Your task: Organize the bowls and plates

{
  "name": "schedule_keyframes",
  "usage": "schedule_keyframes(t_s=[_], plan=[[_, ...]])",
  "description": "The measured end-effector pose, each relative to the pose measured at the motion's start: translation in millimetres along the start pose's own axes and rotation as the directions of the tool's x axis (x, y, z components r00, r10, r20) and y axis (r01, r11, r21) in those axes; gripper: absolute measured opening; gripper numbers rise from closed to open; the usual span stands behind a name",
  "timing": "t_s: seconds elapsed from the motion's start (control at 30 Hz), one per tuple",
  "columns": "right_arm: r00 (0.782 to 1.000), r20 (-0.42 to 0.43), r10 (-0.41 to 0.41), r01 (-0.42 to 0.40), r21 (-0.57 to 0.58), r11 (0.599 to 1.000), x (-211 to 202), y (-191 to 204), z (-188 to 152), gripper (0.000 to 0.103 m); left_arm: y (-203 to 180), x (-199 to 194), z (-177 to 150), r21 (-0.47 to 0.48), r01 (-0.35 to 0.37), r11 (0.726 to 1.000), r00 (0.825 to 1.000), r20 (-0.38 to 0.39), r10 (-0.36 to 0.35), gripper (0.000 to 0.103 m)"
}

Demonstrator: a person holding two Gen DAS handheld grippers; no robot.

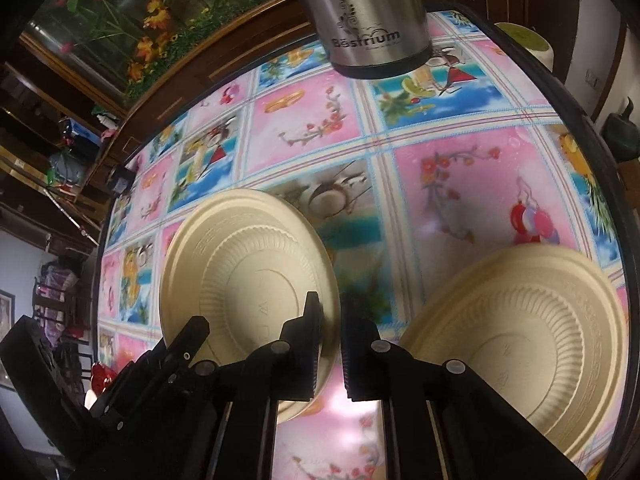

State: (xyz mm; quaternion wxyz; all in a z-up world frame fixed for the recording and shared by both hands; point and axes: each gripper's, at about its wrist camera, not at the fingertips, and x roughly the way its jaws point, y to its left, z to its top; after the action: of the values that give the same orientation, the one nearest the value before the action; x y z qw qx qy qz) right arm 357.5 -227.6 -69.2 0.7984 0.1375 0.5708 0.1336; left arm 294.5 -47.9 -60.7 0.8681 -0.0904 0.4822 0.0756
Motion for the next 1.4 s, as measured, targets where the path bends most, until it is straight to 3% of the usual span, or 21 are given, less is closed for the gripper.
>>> schedule_keyframes(t_s=[0.83,1.4], plan=[[0.997,0.061,0.048,-0.046,-0.04,0.998,-70.0,20.9,-149.5,0.01,36.3,-81.4,-105.5,0.052,0.052,0.997,0.998,0.017,-0.052,0.015],[0.993,0.091,0.077,-0.074,-0.043,0.996,-89.1,26.7,-204.8,0.01,56.4,-109.8,-144.3,0.063,0.065,0.996,0.997,0.029,-0.067,0.015]])
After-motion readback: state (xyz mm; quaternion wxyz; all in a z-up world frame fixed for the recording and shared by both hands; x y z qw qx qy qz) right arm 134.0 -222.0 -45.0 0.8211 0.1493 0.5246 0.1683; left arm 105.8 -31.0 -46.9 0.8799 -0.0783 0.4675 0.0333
